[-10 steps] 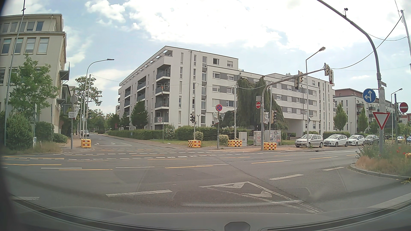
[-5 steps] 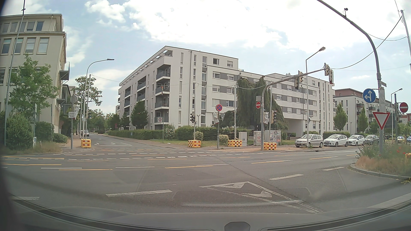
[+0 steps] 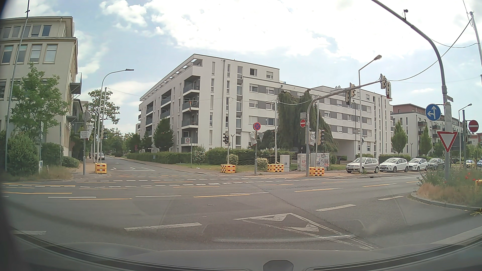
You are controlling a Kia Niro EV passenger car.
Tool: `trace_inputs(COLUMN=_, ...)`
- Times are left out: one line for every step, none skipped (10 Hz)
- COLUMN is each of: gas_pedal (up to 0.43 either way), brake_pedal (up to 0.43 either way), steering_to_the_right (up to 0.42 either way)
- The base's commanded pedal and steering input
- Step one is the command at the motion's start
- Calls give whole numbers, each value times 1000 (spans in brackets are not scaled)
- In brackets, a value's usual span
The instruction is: Follow the waypoints while adhering to traffic rules and regulations
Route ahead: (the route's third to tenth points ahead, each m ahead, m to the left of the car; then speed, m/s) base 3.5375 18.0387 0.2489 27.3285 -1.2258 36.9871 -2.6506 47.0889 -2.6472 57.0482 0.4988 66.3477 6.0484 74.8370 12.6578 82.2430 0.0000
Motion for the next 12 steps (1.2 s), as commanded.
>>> trace_inputs(gas_pedal=0, brake_pedal=37, steering_to_the_right=-890)
trace_inputs(gas_pedal=0, brake_pedal=37, steering_to_the_right=-890)
trace_inputs(gas_pedal=0, brake_pedal=37, steering_to_the_right=-891)
trace_inputs(gas_pedal=0, brake_pedal=37, steering_to_the_right=-889)
trace_inputs(gas_pedal=20, brake_pedal=37, steering_to_the_right=-881)
trace_inputs(gas_pedal=110, brake_pedal=37, steering_to_the_right=-869)
trace_inputs(gas_pedal=138, brake_pedal=37, steering_to_the_right=-857)
trace_inputs(gas_pedal=138, brake_pedal=37, steering_to_the_right=-841)
trace_inputs(gas_pedal=138, brake_pedal=37, steering_to_the_right=-824)
trace_inputs(gas_pedal=138, brake_pedal=37, steering_to_the_right=-803)
trace_inputs(gas_pedal=138, brake_pedal=37, steering_to_the_right=-775)
trace_inputs(gas_pedal=138, brake_pedal=37, steering_to_the_right=-749)
